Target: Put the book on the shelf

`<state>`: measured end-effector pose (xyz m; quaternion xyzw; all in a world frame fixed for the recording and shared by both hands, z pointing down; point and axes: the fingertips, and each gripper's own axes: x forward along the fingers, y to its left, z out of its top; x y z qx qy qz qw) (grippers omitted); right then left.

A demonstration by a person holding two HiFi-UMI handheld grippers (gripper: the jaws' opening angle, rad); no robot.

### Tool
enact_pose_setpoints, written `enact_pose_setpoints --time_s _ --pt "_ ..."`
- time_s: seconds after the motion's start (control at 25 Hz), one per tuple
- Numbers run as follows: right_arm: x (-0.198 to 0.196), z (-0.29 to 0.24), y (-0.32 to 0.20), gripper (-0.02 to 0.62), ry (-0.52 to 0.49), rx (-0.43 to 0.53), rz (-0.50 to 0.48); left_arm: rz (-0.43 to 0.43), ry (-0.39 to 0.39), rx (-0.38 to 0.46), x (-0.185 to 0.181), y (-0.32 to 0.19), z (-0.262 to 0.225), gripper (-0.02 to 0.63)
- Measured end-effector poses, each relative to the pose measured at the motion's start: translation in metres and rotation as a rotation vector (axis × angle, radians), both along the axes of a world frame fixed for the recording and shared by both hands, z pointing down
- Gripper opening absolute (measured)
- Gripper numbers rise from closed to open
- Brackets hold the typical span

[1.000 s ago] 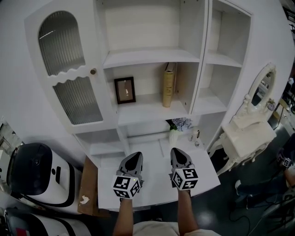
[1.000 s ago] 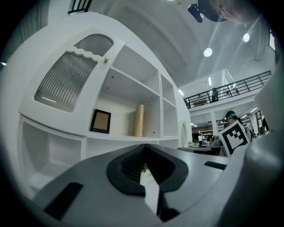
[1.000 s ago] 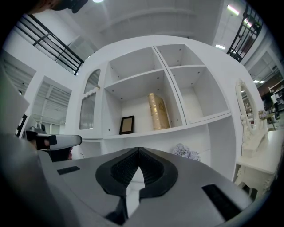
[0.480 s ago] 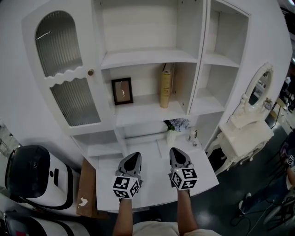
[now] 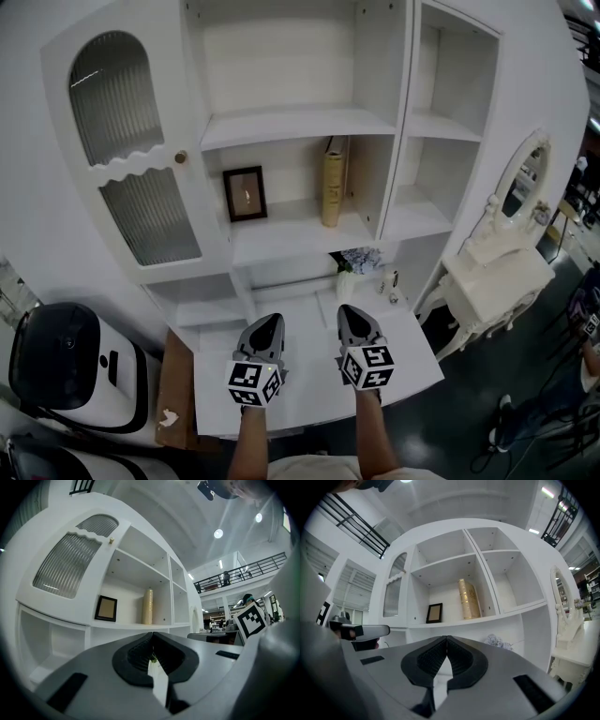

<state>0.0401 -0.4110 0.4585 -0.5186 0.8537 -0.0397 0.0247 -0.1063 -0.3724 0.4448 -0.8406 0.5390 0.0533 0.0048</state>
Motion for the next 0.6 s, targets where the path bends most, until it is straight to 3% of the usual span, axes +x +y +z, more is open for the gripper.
enact_pose_setpoints --time_s 0.6 --pt "-0.0048 0.0003 -0.002 0.026 0.045 0.005 -0.008 0.01 -0.006 -0.018 -0.0008 -0.0014 0.0017 0.017"
